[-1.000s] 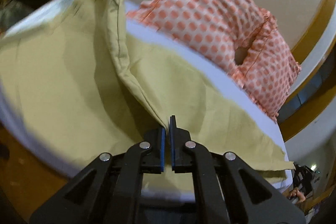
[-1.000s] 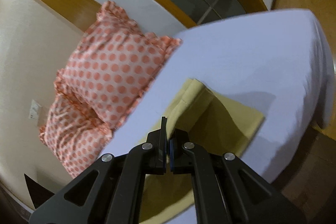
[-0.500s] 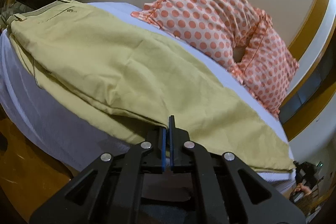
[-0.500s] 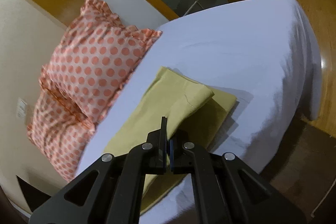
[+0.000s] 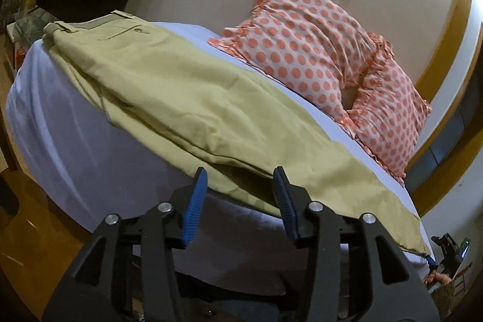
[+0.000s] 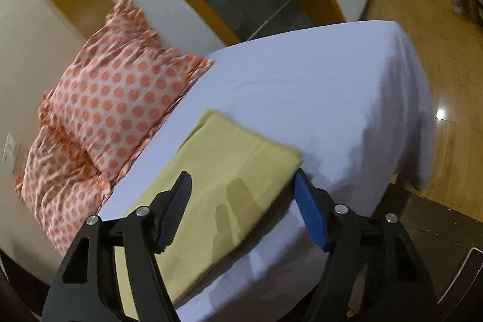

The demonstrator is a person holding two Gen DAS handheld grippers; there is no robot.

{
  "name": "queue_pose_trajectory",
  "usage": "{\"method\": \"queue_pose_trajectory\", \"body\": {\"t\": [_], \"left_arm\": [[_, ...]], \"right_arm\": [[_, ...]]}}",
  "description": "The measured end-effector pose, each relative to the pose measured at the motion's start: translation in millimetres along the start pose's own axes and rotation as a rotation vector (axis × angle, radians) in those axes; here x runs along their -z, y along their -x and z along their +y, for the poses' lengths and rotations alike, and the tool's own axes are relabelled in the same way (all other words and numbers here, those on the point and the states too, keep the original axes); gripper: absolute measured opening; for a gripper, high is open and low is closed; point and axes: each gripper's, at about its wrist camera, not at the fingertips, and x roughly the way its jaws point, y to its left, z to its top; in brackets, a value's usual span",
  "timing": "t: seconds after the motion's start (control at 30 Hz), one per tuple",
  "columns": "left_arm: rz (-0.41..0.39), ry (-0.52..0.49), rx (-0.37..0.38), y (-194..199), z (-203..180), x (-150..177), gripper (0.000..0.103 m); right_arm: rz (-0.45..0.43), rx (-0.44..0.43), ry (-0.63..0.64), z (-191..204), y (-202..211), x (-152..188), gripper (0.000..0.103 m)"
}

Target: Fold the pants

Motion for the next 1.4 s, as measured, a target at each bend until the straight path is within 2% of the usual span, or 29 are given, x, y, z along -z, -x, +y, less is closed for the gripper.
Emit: {"method": "queue_pose_trajectory", "body": {"t": [0.07,0.1,0.13,0.2,0.27,0.37,0.47,0.53,0.57,0.67,0.73,0.77,0.8,0.83,0.87,0.9,0.93,1.0,1.13,1.4], "left_arm": [[-0.004,-0.003,-0.002,0.4,-0.7,-0.2,0.049],[-0.005,-0.006,0.000,0.2,-1.2,0.0,0.051],[-0.004,-0.009,0.001,-0.5,-2.1,-0.1,0.053],[-0.003,-0.016,0.003,-1.9,-2.6,-0.4,0.054],[-0.002,-0.015,0.007,-1.6,-1.3,-1.1,0.054],[-0.014,-0.017,-0.006,1.1,0.0,-2.2,0.062],[-0.037,-0.027,-0.027,5.6,2.3,-5.3,0.069],[-0.054,-0.035,-0.041,9.6,3.5,-8.3,0.077],[-0.061,-0.039,-0.046,11.5,4.0,-9.6,0.078],[-0.064,-0.054,-0.065,14.3,7.2,-12.9,0.080],[-0.053,-0.060,-0.075,12.8,10.4,-13.7,0.083],[-0.045,-0.062,-0.074,12.1,11.5,-13.7,0.083],[-0.025,-0.068,-0.065,10.1,13.2,-13.4,0.083],[-0.015,-0.073,-0.062,9.4,14.5,-12.9,0.083],[-0.008,-0.081,-0.060,9.2,16.0,-11.6,0.083],[0.003,-0.092,-0.054,7.6,16.7,-10.8,0.083],[0.012,-0.099,-0.048,5.5,17.3,-10.8,0.083],[0.032,-0.106,-0.033,0.0,17.5,-10.7,0.083],[0.042,-0.091,0.000,-7.3,18.1,-12.8,0.083],[0.045,-0.011,0.039,-10.1,26.6,-21.3,0.086]], "right_arm": [[0.016,-0.045,0.008,3.6,-3.6,5.9,0.056],[0.021,-0.064,0.020,5.2,-6.7,9.1,0.043],[0.034,-0.087,0.027,6.3,-11.5,10.5,0.022],[0.030,-0.100,0.054,8.1,-20.2,11.2,0.008],[0.024,-0.131,0.078,16.5,-22.6,9.1,0.006],[-0.006,-0.226,0.158,55.8,-16.8,6.0,0.006],[0.029,-0.382,0.261,119.5,-15.7,17.6,0.006],[0.094,-0.513,0.336,169.5,-17.3,39.8,0.006],[0.154,-0.594,0.387,201.1,-19.1,60.9,0.006],[0.313,-0.732,0.505,259.6,-23.9,120.1,0.006],[0.520,-0.763,0.694,300.8,-30.6,186.3,0.008],[0.585,-0.749,0.763,309.9,-32.0,207.7,0.011],[0.658,-0.713,0.851,317.6,-32.9,233.7,0.023],[0.679,-0.683,0.894,319.0,-31.9,246.3,0.040],[0.672,-0.666,0.909,317.3,-30.0,250.7,0.052],[0.648,-0.670,0.892,312.2,-27.2,247.5,0.076],[0.624,-0.680,0.862,306.6,-24.9,240.0,0.085],[0.601,-0.680,0.809,299.0,-25.7,225.0,0.085],[0.592,-0.627,0.721,288.2,-39.8,202.5,0.086],[0.614,-0.613,0.691,283.5,-45.3,210.2,0.087]]}}
